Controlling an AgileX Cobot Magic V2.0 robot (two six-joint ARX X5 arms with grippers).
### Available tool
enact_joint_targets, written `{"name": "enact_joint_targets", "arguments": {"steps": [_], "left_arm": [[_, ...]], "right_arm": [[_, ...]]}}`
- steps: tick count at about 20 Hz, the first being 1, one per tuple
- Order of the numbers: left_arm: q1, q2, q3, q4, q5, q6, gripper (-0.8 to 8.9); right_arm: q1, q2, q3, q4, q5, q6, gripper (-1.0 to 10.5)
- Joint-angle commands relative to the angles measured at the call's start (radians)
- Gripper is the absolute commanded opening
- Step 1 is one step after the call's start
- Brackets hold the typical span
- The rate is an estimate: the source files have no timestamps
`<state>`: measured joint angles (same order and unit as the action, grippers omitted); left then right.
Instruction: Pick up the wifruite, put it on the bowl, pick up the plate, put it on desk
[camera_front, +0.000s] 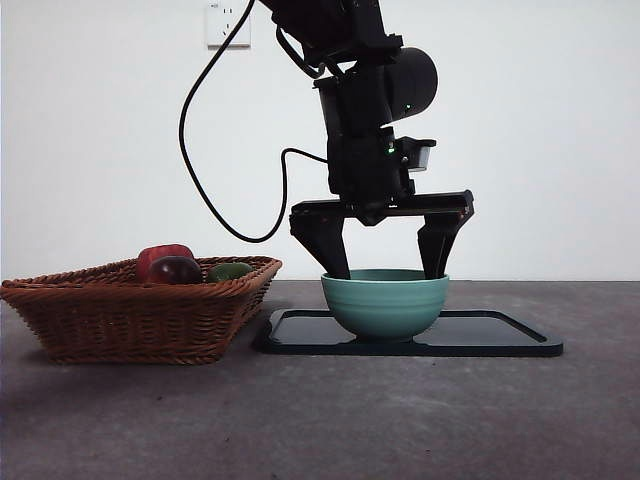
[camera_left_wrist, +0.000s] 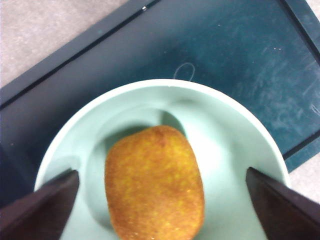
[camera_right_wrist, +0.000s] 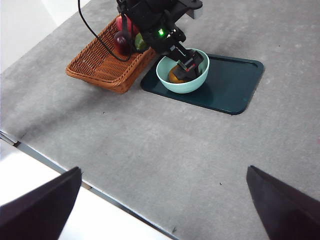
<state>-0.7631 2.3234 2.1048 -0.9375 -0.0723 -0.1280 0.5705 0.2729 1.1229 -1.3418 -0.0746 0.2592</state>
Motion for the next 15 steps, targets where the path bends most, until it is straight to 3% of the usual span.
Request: {"name": "enact_joint_targets", "arguments": {"steps": [1, 3, 6, 15], "left_arm": [[-0.003, 0.046, 0.028, 0.0, 0.001, 0.008, 4.56], [-0.003, 0.049, 0.028, 0.0, 0.001, 0.01, 4.49], [-0.003, 0.05, 0.028, 0.001, 0.001, 0.011, 3.4], [-0.002, 0.05, 0.028, 0.01, 0.001, 0.019, 2.76]], "right_arm": [[0.008, 0.003, 0.01, -0.072, 0.006, 0.003, 6.0], [0.008, 0.003, 0.01, -0.072, 0.022, 0.003, 6.0], [0.008, 0.003, 0.01, -0.072, 0.023, 0.003, 6.0], [0.008, 0.003, 0.01, -0.072, 0.023, 0.004, 6.0]]}}
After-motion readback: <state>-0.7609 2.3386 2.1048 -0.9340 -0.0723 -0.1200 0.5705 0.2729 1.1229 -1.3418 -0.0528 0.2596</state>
